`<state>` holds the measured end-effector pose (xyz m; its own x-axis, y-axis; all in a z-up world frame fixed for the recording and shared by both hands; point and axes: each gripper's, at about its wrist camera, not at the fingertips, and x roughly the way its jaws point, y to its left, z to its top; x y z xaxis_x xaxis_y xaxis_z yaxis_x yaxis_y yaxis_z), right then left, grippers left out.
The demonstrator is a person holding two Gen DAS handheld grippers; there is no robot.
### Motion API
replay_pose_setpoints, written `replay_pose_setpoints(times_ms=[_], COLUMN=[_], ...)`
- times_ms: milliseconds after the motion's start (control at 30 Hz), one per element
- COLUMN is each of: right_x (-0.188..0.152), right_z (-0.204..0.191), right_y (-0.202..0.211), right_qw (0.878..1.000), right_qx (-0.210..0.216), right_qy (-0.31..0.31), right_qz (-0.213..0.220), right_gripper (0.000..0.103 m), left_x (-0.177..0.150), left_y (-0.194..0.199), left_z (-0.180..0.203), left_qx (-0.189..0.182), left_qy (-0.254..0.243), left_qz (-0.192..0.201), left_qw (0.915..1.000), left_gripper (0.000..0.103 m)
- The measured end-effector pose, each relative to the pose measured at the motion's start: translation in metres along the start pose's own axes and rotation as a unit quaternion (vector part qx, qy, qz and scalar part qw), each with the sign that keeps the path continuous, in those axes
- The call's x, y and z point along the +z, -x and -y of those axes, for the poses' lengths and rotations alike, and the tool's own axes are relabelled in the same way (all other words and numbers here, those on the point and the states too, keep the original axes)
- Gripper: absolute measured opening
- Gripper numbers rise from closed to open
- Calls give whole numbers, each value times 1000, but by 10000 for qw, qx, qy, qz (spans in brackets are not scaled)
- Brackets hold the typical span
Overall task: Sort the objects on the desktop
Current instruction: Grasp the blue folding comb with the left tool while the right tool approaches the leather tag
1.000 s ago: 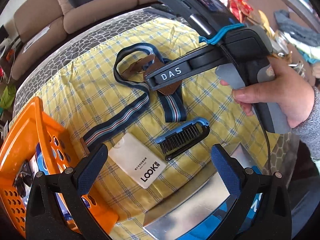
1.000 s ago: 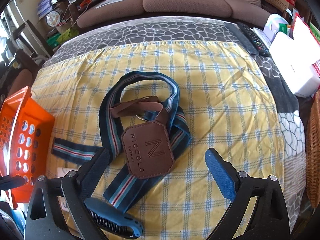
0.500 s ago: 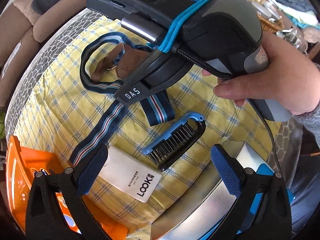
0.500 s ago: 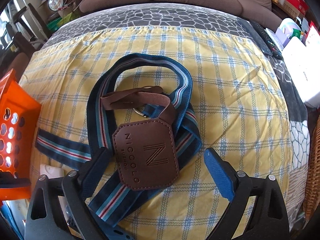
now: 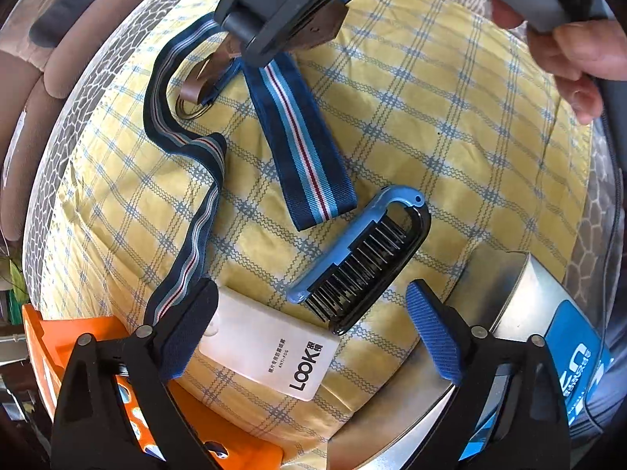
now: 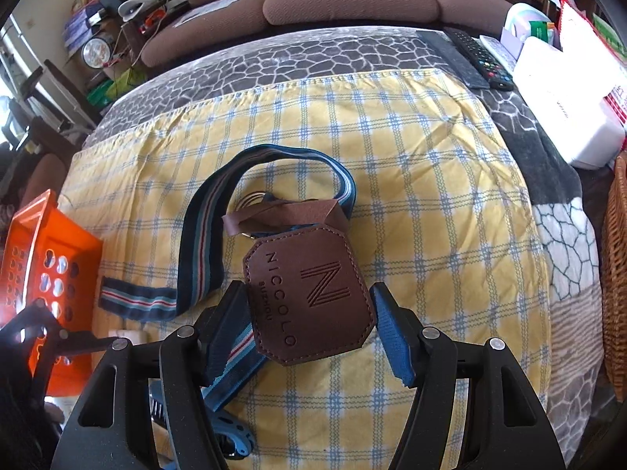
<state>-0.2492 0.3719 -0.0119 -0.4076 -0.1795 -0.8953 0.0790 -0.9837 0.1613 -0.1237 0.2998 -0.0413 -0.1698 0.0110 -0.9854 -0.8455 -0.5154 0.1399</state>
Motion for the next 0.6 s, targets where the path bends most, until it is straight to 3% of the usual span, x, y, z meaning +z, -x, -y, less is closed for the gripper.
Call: replay_pose_setpoints(times_ms=[200, 367, 500, 533, 567, 600], right_x=[-8, -11, -13, -14, -14, -15], right_z=[12, 21, 25, 26, 26, 26], right_y=[19, 31, 36, 37, 39, 40], right_qw=[9992, 9979, 9968, 9967, 9965, 9964], right_qx=[316, 474, 597, 612, 632, 648], right_qy=[-220, -387, -471, -478, -478, -476], right_qz=[125, 227, 247, 251, 266, 274], right_gripper=[66, 66, 66, 66, 66, 66], left_x=[4, 11, 16, 16, 16, 16], left_y=[-13, -18, -24, -26, -29, -31], left_z=[-2, -1, -5, -6, -8, -9], left_qx=[3, -274, -426, -507, -612, -664], left_qy=[-280, -354, -272, -215, -164, -122], left_qz=[-224, -281, -260, -264, -301, -320], left_qw=[9994, 9986, 9984, 9981, 9975, 9972], left_gripper=[83, 69, 68, 62, 47, 43])
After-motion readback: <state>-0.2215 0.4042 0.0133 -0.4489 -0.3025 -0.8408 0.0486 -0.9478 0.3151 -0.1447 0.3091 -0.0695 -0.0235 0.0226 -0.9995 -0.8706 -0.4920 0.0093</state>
